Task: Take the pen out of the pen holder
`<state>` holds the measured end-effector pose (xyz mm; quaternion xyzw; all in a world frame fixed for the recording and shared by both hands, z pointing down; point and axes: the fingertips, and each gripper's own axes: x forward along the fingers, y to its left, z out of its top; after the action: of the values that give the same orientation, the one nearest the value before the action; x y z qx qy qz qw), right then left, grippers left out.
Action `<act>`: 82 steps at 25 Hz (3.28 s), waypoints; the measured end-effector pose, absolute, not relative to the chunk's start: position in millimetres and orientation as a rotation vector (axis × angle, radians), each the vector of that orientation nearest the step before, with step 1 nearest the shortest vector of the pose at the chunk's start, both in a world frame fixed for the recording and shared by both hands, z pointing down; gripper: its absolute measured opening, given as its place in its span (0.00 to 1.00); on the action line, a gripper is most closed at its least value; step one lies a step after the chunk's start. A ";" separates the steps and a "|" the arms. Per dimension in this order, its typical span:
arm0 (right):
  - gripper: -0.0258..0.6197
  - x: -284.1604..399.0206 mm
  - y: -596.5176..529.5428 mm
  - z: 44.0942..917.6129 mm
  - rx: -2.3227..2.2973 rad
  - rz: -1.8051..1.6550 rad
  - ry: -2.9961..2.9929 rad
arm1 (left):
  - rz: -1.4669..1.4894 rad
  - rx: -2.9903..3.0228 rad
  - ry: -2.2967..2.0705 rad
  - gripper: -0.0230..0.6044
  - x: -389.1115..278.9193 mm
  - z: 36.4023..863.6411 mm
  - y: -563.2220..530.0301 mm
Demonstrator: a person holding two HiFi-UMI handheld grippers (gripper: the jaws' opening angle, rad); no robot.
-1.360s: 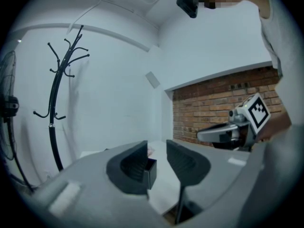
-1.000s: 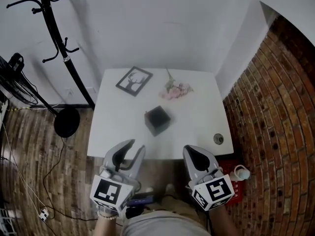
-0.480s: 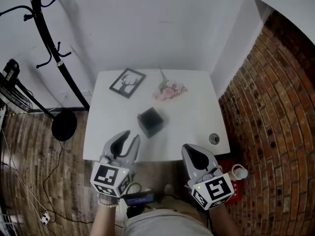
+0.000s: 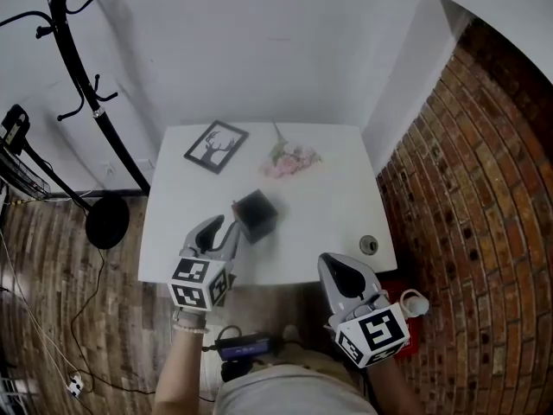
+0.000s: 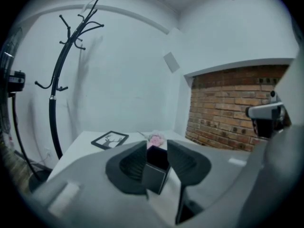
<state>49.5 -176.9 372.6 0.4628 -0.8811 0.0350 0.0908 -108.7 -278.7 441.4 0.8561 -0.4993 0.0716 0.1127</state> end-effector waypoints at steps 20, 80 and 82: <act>0.04 51.1 -176.0 385.5 1.351 0.129 -2.618 | 0.366 2.340 -1.457 0.26 -107.4 501.6 -346.9; 0.04 50.2 -176.5 383.9 1.340 0.108 -2.635 | 0.475 2.428 -1.430 0.09 -104.9 490.0 -354.7; 0.04 51.7 -176.5 383.2 1.342 0.106 -2.637 | 0.466 2.456 -1.439 0.09 -105.8 481.7 -352.9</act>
<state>51.7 -176.5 383.2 0.4513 -0.8871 0.0357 0.0904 -105.8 -352.9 481.7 0.8444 -0.4947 0.1601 0.1286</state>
